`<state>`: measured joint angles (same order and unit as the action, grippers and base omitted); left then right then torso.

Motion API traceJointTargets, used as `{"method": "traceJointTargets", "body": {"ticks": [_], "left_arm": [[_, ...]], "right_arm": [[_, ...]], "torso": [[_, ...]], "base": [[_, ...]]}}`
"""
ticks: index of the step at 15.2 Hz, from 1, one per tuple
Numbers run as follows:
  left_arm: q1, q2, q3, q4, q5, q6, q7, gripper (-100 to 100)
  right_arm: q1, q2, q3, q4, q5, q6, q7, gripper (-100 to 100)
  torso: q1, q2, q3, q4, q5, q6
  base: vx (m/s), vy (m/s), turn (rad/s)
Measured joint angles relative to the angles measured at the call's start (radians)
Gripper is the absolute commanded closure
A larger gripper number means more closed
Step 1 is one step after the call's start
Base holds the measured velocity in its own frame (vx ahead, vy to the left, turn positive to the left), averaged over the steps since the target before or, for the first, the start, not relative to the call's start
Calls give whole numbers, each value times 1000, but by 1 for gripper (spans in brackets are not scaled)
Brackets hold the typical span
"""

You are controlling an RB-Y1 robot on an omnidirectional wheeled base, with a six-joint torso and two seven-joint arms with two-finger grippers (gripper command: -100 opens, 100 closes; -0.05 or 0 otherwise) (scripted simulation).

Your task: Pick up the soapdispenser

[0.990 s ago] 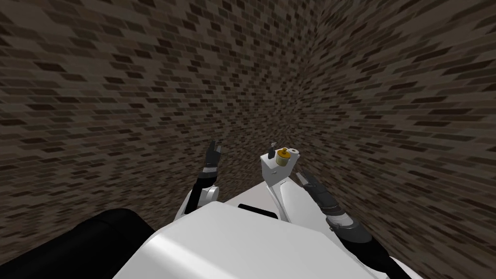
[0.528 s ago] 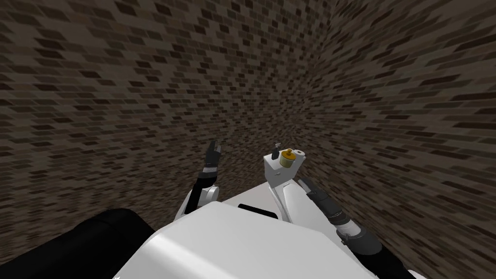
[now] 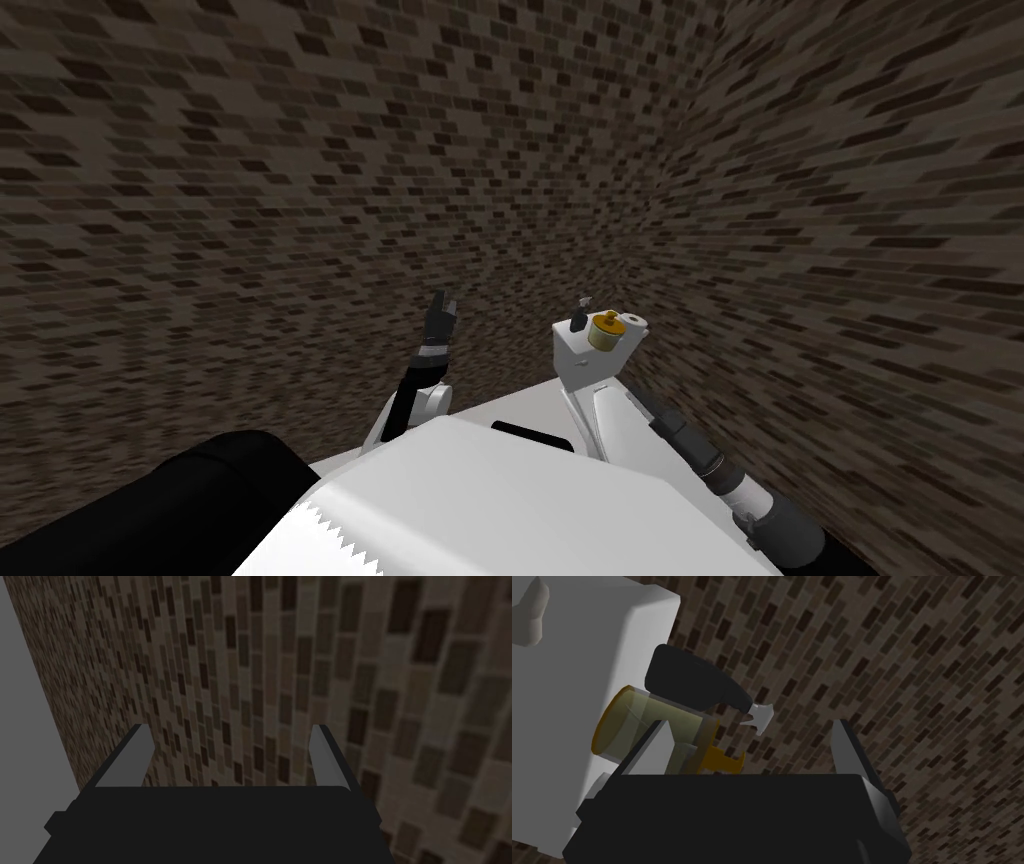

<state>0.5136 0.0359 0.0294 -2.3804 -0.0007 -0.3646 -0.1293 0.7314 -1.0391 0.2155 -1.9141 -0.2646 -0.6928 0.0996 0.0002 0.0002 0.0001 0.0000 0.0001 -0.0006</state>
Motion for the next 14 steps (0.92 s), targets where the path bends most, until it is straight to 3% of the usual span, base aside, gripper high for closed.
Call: {"method": "traceJointTargets", "body": {"ticks": [14], "left_arm": [[0,0,0,0,0,0,0,0]], "right_arm": [[59,-299,75,146,-68,-25,51,-100]], "torso": [[0,0,0,0,0,1]], "base": [[-6,12,132]]}}
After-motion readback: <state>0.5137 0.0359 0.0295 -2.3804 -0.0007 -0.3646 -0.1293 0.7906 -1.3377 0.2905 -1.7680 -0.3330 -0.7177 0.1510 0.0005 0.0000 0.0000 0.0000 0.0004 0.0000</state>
